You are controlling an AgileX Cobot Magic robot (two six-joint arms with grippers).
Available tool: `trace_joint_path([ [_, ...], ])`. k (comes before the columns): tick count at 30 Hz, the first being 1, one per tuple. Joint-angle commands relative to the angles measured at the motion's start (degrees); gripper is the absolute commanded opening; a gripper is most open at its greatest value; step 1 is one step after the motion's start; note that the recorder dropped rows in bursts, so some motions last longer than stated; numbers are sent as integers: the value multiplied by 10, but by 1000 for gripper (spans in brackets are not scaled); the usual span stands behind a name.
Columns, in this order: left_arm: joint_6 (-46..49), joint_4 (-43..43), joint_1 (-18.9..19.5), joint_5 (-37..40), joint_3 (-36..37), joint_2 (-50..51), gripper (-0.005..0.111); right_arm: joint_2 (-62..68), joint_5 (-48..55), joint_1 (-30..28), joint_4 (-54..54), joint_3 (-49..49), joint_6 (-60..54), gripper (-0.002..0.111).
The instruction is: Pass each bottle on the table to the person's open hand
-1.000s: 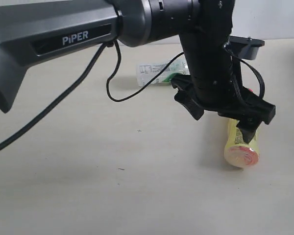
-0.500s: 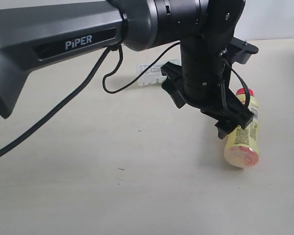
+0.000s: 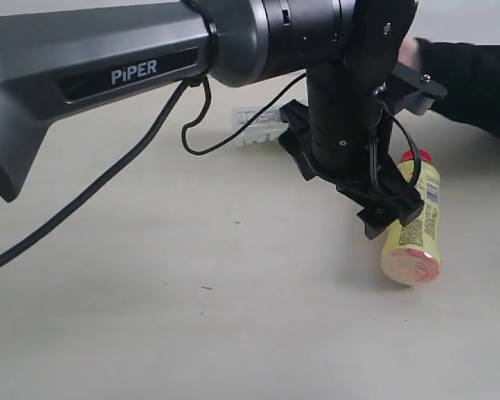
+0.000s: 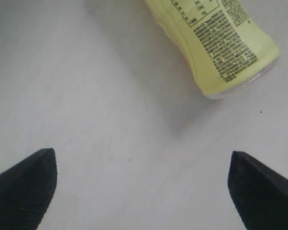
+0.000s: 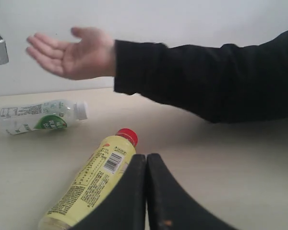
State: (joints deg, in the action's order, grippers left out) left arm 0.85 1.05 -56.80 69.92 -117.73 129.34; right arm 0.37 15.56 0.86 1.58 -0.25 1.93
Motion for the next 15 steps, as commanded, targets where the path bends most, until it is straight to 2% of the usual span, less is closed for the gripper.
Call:
trace_joint_path([
  [1,48,8,1,0,-2,2,92,-4,-2,-3,0,3,-3,0],
  [4,63,10,9,0,-2,2,92,-4,-2,-3,0,3,-3,0],
  [6,116,14,15,0,-2,-2,92,-4,-2,-3,0,3,-3,0],
  [9,143,42,28,0,7,-15,92,-4,-2,-3,0,3,-3,0],
  [15,219,40,124,0,9,-32,92,-4,-2,-3,0,3,-3,0],
])
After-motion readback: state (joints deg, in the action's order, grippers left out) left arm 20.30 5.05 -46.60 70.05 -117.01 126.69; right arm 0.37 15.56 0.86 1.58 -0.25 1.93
